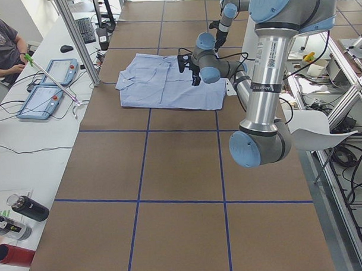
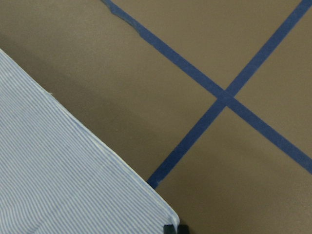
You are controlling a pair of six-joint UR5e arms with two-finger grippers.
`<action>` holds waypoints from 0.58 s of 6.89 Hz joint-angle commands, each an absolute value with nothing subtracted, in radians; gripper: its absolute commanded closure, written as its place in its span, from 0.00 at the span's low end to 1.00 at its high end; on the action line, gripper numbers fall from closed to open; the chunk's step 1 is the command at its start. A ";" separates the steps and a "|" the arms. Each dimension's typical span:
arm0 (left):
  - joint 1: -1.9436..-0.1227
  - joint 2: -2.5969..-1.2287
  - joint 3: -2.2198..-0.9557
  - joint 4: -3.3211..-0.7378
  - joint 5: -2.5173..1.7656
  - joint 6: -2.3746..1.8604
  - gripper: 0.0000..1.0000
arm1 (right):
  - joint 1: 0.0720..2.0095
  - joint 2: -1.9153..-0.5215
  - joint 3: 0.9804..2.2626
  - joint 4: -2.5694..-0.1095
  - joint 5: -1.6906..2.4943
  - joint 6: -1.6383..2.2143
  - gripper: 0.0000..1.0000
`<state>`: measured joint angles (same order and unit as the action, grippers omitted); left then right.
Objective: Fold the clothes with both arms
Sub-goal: 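Move the left gripper down to the hem corner nearest it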
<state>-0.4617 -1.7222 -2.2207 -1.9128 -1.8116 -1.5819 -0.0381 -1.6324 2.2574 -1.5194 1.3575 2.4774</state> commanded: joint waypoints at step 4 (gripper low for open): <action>-0.210 -1.678 -2.136 -1.908 -1.674 -1.816 0.04 | -0.038 -1.643 2.263 -1.523 1.358 2.476 1.00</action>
<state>-0.2313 -1.6757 -2.1786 -1.9075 -1.6775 -1.7941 -0.0383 -1.6429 2.2633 -1.5227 1.3569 2.4760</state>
